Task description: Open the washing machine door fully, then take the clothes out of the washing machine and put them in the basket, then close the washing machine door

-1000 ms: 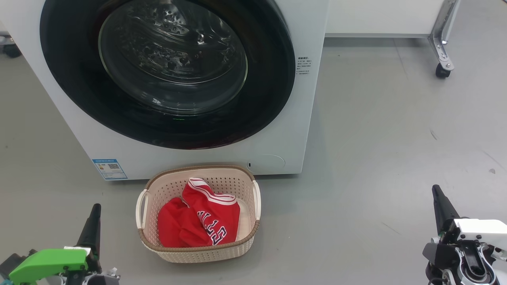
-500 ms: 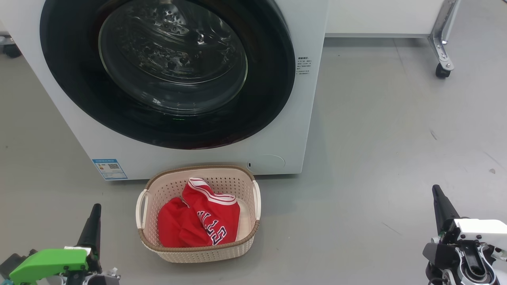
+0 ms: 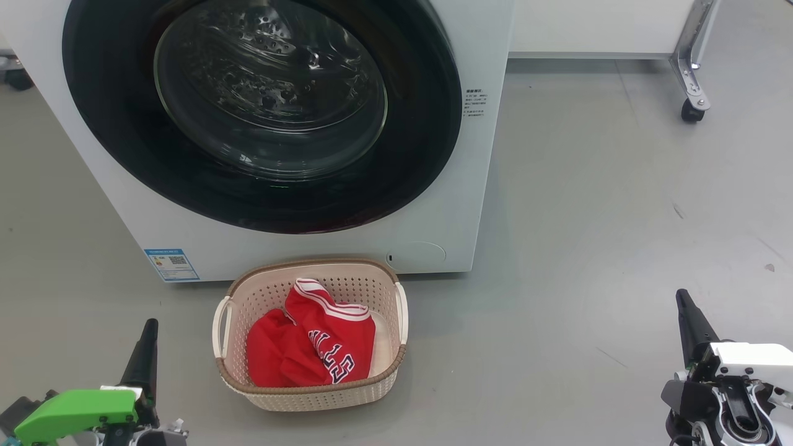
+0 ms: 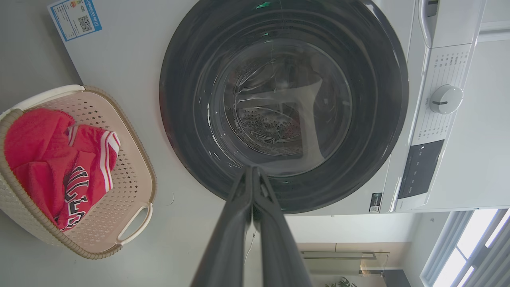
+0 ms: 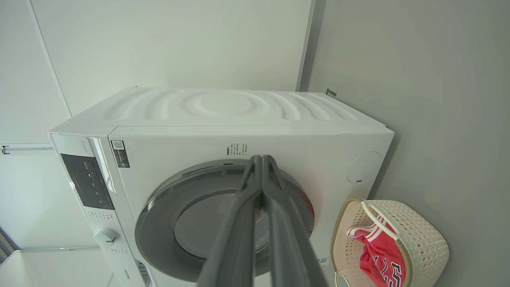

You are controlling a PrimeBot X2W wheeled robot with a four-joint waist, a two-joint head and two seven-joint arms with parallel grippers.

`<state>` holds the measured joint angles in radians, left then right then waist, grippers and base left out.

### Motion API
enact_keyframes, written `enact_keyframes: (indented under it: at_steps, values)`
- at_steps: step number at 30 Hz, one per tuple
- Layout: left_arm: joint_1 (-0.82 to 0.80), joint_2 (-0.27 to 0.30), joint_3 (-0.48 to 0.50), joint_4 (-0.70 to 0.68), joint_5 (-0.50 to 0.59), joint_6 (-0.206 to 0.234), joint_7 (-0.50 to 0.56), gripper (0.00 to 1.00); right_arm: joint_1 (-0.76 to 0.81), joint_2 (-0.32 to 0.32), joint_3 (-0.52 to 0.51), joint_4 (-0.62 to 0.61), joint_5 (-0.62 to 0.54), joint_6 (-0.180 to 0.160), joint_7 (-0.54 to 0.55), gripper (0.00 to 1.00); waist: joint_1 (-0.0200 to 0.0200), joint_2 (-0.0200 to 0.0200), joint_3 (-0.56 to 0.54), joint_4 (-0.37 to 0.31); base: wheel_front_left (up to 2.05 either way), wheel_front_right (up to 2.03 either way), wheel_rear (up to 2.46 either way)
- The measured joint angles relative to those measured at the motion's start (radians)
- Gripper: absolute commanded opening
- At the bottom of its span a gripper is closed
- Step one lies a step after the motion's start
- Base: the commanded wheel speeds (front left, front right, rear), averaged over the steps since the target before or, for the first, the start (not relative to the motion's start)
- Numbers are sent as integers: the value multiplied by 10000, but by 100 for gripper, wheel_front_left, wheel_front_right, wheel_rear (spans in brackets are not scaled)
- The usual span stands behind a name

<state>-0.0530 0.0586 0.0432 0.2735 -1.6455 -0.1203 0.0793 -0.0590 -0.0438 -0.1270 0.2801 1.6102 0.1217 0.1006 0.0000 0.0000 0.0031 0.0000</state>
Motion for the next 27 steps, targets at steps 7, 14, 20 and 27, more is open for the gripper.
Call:
enact_keyframes:
  at_steps: [7,14,20,27]
  values:
    - [0,0,10,0,0,0,0,0,0,0,0,-2,0,0,0,0,0,0,0,0,0,0,0]
    - [0,-2,27,-2,0,0,0,0,0,2,-2,-2,0,0,10,0,0,0,0,0,0,0,0]
    - [0,-2,33,-2,0,0,2,0,0,2,-2,-2,0,0,10,0,0,0,0,0,0,0,0]
    - [0,-4,38,-2,0,0,2,0,0,2,-2,-2,0,0,10,0,0,0,0,0,0,0,0]
